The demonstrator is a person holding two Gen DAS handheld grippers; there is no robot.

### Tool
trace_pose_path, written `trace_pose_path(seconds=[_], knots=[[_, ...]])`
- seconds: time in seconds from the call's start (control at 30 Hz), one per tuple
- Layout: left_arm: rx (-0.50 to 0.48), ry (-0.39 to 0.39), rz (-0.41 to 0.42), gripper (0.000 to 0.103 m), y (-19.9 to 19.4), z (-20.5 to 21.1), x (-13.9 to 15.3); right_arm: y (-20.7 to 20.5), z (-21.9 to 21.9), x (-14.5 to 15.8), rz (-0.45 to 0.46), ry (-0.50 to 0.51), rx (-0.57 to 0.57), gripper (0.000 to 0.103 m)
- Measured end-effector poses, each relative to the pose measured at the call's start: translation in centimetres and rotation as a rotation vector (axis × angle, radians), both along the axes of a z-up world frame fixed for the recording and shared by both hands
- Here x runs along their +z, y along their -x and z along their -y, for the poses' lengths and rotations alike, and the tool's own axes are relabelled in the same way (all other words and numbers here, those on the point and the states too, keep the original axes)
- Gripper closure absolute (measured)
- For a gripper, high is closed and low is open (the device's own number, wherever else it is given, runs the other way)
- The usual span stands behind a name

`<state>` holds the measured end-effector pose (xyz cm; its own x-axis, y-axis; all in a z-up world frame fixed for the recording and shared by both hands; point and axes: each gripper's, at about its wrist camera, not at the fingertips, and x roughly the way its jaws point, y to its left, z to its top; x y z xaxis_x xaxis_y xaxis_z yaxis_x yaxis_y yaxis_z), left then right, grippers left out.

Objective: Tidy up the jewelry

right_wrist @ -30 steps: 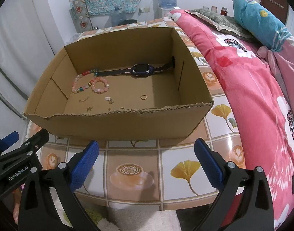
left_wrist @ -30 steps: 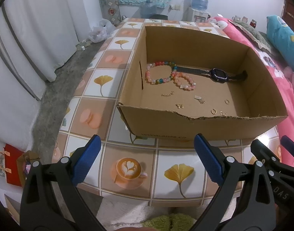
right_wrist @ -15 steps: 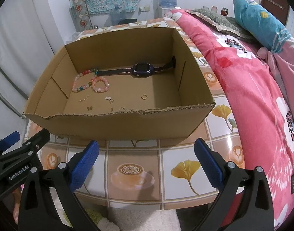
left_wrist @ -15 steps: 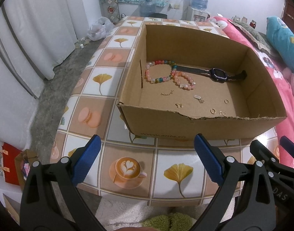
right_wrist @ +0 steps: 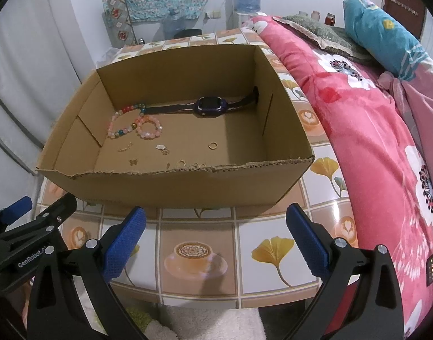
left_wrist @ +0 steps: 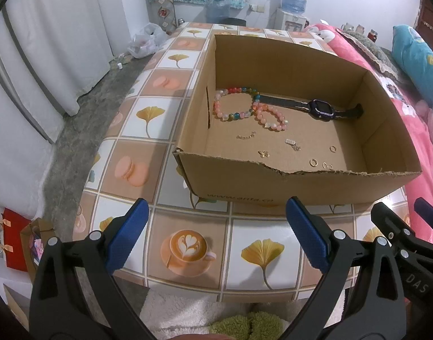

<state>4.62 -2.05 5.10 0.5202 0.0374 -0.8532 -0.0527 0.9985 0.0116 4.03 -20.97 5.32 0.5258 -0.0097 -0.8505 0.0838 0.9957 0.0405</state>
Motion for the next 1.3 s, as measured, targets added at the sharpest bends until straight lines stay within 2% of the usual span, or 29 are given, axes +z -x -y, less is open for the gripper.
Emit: trace_pose_path(seconds=[1.3], knots=[[-0.008, 0.008, -0.015, 0.009, -0.06, -0.15, -0.37, -0.2, -0.46, -0.47, -0.014, -0.004, 0.004, 0.007]])
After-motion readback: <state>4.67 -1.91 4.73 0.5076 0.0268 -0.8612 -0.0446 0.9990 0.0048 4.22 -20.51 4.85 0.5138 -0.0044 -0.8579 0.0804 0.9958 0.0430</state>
